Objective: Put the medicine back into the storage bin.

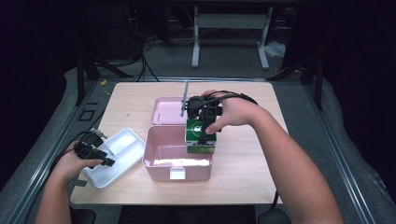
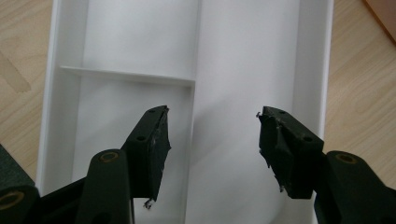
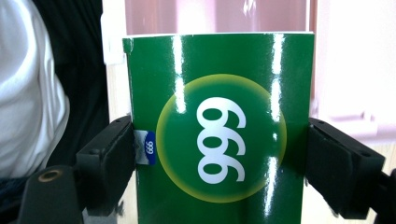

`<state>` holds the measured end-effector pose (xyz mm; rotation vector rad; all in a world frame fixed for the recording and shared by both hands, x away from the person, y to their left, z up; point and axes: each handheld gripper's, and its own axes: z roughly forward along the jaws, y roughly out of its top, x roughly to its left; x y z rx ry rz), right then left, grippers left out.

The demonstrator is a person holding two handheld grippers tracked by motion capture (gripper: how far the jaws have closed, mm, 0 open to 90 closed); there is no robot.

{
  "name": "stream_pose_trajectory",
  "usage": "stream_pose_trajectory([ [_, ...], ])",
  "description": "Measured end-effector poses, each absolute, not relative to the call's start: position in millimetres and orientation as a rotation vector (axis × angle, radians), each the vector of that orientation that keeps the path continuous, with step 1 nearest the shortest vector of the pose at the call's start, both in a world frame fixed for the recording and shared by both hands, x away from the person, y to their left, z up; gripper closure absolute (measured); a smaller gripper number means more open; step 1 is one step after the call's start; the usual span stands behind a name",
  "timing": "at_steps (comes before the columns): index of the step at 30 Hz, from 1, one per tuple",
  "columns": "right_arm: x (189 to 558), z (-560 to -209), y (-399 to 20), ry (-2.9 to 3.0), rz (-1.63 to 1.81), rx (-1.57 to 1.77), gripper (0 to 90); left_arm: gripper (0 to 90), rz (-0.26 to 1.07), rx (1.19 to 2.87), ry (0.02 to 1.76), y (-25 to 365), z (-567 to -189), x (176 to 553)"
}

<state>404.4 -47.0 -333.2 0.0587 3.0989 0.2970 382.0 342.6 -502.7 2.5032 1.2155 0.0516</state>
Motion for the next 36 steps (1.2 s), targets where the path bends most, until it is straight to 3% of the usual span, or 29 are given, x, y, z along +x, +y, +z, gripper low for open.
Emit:
stream_pose_trajectory([
  [9, 405.1, -351.2, -29.5, 3.118, 0.272, 0.025, 16.1, 42.9, 0.05, 2.505, 1.219, 342.8, -503.6, 382.5],
  [24, 412.4, -422.9, -26.4, 3.124, 0.224, 0.081, 15.9, 42.9, 0.043, 2.519, 1.21, 340.9, -505.5, 383.2],
  [36, 418.0, -456.0, -25.3, 3.115, 0.189, 0.058, 15.6, 42.8, 0.041, 2.518, 1.216, 340.6, -506.2, 382.9],
])
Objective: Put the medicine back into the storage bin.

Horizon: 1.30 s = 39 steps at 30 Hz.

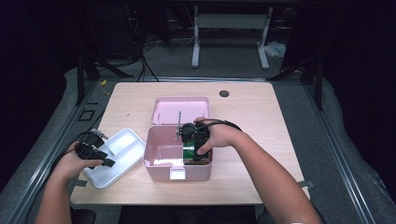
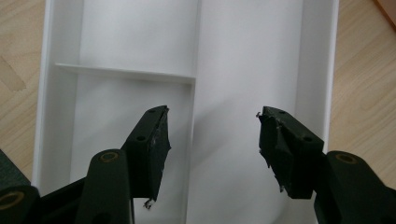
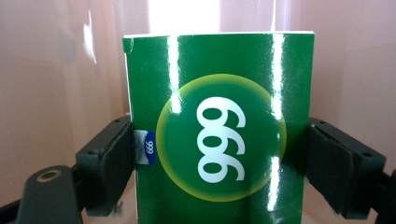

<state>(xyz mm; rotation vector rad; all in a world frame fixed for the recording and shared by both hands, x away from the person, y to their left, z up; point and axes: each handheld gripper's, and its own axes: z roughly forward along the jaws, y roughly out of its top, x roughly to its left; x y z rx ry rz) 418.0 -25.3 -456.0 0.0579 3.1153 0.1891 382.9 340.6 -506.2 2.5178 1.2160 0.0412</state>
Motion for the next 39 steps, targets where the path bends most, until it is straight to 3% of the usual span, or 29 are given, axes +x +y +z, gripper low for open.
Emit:
stream_pose_trajectory([
  [7, 418.0, -458.5, -25.2, 3.124, 0.158, 0.058, 14.4, 42.8, 0.041, 2.524, 1.212, 340.5, -506.7, 383.2],
  [17, 408.2, -417.9, -33.5, 3.093, 0.243, 0.056, 20.7, 42.8, 0.039, 2.53, 1.207, 340.0, -507.2, 383.3],
  [26, 407.5, -390.3, -69.0, 3.057, 0.257, 0.172, 26.0, 42.6, 0.035, 2.536, 1.208, 338.5, -508.5, 383.4],
  [39, 411.9, -399.8, -122.2, 3.007, 0.23, 0.363, 26.2, 42.7, 0.037, 2.54, 1.214, 337.9, -509.6, 383.5],
])
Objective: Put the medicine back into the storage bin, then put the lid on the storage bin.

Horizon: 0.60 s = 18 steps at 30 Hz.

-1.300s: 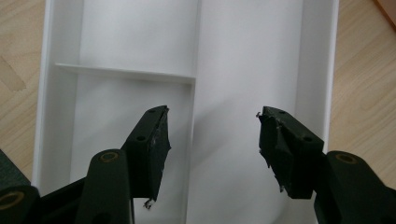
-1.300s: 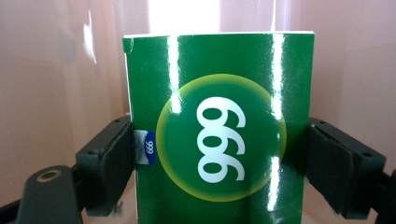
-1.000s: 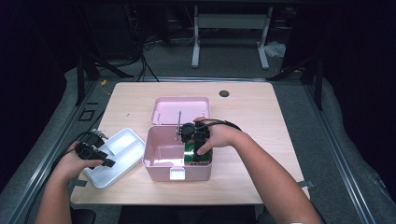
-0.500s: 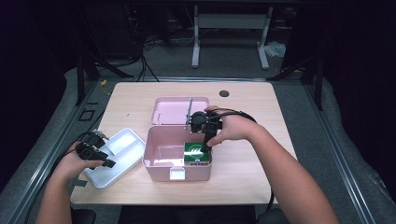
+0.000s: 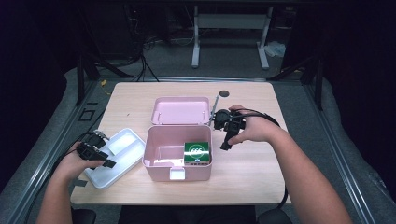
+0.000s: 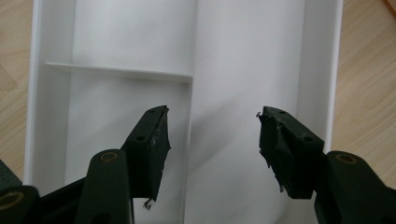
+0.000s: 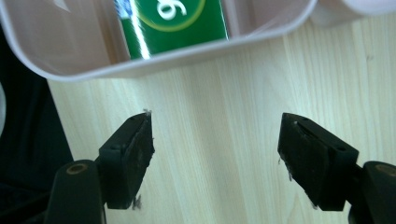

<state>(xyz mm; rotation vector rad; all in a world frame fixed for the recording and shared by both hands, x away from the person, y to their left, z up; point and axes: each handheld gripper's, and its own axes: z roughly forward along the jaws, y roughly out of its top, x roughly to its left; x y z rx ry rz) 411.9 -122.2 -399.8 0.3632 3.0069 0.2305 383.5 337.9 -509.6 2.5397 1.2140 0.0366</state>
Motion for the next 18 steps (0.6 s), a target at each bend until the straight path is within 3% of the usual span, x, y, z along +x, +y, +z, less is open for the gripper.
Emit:
stream_pose_trajectory([
  [7, 413.0, -423.9, -147.1, 2.929, 0.298, 0.652, 25.9, 42.8, 0.042, 2.537, 1.21, 339.3, -508.1, 383.5],
  [18, 384.2, -474.4, -177.6, 2.707, 0.424, 0.969, 25.9, 48.1, 0.06, 2.546, 1.237, 332.5, -506.3, 386.3],
])
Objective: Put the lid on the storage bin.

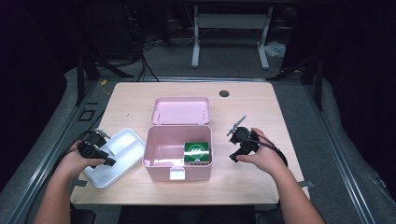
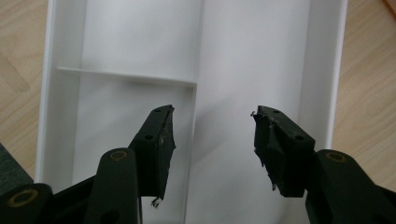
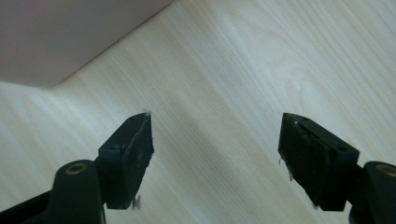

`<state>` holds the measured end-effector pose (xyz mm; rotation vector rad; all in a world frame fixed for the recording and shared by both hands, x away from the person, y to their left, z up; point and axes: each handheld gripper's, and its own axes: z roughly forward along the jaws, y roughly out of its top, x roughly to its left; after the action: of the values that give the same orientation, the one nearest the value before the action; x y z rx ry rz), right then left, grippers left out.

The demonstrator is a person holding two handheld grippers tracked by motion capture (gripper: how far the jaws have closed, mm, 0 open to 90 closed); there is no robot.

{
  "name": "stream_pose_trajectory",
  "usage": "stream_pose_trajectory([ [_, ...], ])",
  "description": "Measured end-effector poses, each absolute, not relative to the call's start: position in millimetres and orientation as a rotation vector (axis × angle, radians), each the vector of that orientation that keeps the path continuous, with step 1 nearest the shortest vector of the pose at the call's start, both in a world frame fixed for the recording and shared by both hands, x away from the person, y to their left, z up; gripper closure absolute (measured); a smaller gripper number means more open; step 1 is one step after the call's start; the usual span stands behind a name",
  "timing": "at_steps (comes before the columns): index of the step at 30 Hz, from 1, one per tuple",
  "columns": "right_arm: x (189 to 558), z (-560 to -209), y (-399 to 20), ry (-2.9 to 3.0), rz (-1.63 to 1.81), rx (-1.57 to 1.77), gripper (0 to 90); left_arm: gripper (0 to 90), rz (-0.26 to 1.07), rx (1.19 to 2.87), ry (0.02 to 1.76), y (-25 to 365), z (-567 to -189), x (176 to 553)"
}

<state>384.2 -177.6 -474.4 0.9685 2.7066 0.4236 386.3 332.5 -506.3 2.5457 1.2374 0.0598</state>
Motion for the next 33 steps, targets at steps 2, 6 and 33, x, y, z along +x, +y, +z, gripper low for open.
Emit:
stream_pose_trajectory([
  [2, 380.1, -480.3, -182.6, 2.68, 0.469, 1.009, 26.7, 50.4, 0.07, 2.567, 1.228, 330.9, -507.0, 387.7],
  [6, 372.6, -486.1, -188.3, 2.606, 0.538, 1.055, 27.6, 54.0, 0.075, 2.571, 1.231, 333.3, -504.1, 389.8],
  [33, 359.0, -524.4, -186.3, 2.52, 0.645, 1.119, 29.0, 75.7, -0.031, 2.777, 1.202, 313.1, -516.7, 417.0],
])
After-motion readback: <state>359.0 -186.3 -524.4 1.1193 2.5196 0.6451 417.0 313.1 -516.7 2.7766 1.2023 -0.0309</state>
